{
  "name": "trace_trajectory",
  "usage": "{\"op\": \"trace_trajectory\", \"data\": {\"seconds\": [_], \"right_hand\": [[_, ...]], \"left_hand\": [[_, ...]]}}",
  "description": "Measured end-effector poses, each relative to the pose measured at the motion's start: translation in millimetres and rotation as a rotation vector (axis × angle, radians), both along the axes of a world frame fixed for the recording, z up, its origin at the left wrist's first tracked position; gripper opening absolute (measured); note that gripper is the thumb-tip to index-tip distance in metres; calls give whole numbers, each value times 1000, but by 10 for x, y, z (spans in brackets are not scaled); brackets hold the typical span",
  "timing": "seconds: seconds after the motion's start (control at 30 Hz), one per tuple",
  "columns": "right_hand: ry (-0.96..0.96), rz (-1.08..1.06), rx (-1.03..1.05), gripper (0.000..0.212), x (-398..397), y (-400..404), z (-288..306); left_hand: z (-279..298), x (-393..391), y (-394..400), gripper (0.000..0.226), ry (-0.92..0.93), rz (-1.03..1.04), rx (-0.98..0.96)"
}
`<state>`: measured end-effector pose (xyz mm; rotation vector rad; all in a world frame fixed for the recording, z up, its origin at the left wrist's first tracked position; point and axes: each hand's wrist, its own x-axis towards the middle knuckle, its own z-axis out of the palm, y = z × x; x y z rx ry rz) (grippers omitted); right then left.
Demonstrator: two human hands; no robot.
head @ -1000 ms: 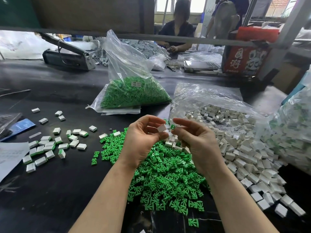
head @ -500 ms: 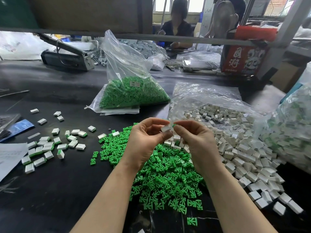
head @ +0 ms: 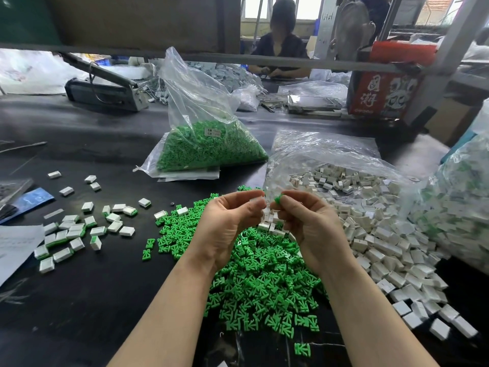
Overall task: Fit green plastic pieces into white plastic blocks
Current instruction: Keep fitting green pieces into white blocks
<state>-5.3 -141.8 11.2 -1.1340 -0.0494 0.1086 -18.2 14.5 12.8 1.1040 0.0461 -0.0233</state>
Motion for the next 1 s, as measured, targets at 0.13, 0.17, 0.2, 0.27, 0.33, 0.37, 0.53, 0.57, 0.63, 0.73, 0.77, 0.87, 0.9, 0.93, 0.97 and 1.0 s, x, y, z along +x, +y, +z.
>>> {"op": "trace_trajectory", "data": {"seconds": [0.13, 0.17, 0.2, 0.27, 0.33, 0.37, 0.53, 0.57, 0.63, 0.73, 0.77, 0.87, 0.9, 0.93, 0.97, 1.0], "right_hand": [[-13, -34, -10, 21, 1, 8, -1], [-17, -40, -5, 20, 2, 10, 0], [-22, -46, -2, 20, -1, 10, 3], [-39, -53, 2, 19, -5, 12, 7], [-59, -52, -1, 20, -8, 17, 11], [-69, -50, -7, 21, -7, 20, 13], [-130, -47, -31, 16, -14, 43, 15], [-149, -56, -45, 14, -16, 49, 12], [-178, -73, -81, 9, -19, 60, 8], [-199, -110, -120, 11, -16, 78, -3], [-203, -125, -128, 12, -13, 82, -7], [-220, -161, -148, 8, -12, 93, -17], [-224, -168, -150, 7, -11, 95, -20], [-226, -175, -150, 7, -10, 98, -23], [-226, -185, -149, 6, -10, 101, -26], [-227, -198, -146, 6, -10, 107, -28]], "left_hand": [[-2, -3, -15, 21, -19, -55, -50], [-6, -6, -12, 24, -26, -68, -58], [-9, -8, -9, 26, -33, -76, -56], [-10, -14, -8, 28, -50, -71, -32], [-4, -17, -14, 25, -53, -63, -24], [2, -17, -17, 23, -47, -62, -29], [28, -46, -25, 23, -27, -58, 60], [28, -52, -31, 24, -29, -51, 91], [22, -56, -41, 24, -37, -37, 132], [8, -52, -41, 21, -48, -34, 151], [4, -51, -41, 20, -54, -42, 154], [-7, -45, -49, 19, -67, -66, 153], [-11, -42, -56, 18, -70, -70, 150], [-15, -39, -65, 18, -71, -70, 144], [-18, -36, -75, 18, -71, -68, 135], [-19, -33, -84, 18, -71, -63, 125]]}}
